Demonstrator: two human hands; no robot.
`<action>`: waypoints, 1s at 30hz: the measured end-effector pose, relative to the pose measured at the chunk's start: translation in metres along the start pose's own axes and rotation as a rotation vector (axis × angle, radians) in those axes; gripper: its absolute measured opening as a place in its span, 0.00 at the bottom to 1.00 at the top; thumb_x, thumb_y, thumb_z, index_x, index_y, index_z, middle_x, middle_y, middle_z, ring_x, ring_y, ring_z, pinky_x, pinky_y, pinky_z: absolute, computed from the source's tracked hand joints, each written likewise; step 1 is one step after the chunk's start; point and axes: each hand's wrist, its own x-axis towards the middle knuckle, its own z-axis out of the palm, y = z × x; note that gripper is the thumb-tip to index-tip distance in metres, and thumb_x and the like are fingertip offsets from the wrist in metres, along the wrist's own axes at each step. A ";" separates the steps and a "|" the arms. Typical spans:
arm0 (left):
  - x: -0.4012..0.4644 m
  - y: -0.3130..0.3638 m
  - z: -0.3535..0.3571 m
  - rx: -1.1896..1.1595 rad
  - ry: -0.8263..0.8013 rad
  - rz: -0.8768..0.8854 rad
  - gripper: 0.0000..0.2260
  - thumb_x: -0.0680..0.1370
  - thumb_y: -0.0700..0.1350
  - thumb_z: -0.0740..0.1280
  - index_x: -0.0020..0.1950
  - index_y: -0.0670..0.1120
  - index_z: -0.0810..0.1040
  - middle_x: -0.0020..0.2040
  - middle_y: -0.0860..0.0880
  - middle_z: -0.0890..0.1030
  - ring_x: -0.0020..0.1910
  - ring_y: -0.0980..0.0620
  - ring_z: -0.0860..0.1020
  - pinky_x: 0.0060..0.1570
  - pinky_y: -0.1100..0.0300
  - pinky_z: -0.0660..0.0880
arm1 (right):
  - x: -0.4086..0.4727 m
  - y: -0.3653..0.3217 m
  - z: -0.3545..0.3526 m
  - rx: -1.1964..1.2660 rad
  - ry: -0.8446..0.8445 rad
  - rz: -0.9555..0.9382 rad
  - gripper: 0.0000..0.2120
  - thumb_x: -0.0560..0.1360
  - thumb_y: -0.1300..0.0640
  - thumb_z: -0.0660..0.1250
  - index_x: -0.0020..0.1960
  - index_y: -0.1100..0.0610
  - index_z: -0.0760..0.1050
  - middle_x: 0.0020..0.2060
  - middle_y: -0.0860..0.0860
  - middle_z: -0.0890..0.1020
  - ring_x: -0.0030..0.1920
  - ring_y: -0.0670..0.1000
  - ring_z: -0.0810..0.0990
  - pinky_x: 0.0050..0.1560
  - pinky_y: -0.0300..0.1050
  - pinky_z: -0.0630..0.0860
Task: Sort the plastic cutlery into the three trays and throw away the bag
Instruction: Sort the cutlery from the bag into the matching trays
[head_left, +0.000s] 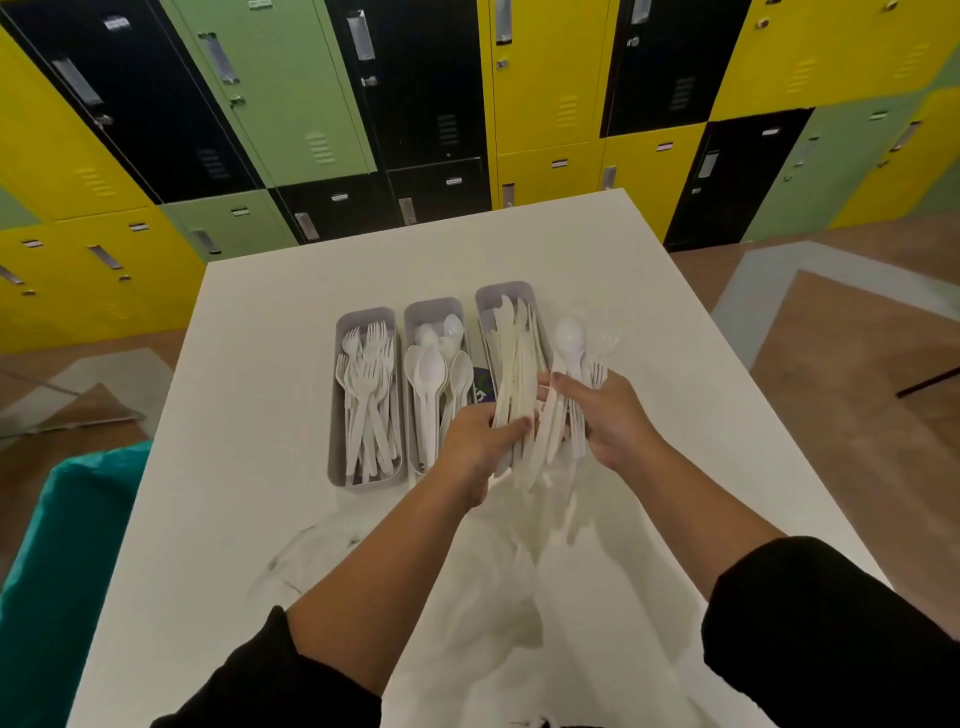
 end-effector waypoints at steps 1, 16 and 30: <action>0.003 0.000 0.002 0.014 -0.010 0.009 0.06 0.77 0.39 0.67 0.52 0.42 0.81 0.42 0.46 0.83 0.38 0.51 0.81 0.36 0.64 0.76 | 0.004 0.000 0.000 -0.036 0.021 -0.017 0.10 0.74 0.64 0.67 0.55 0.62 0.78 0.49 0.59 0.83 0.50 0.59 0.83 0.54 0.57 0.79; 0.047 0.012 0.012 0.128 0.155 0.036 0.09 0.77 0.40 0.66 0.57 0.43 0.76 0.45 0.48 0.79 0.44 0.49 0.78 0.44 0.59 0.77 | 0.055 -0.007 -0.007 -0.035 0.167 -0.098 0.05 0.76 0.59 0.66 0.51 0.58 0.75 0.44 0.56 0.82 0.47 0.58 0.82 0.49 0.50 0.80; 0.069 0.018 0.027 0.321 0.249 0.273 0.14 0.80 0.45 0.62 0.65 0.44 0.72 0.57 0.51 0.76 0.57 0.54 0.75 0.54 0.65 0.71 | 0.063 0.006 -0.016 -0.122 0.059 -0.075 0.02 0.74 0.61 0.69 0.45 0.57 0.77 0.37 0.54 0.81 0.37 0.54 0.81 0.46 0.51 0.80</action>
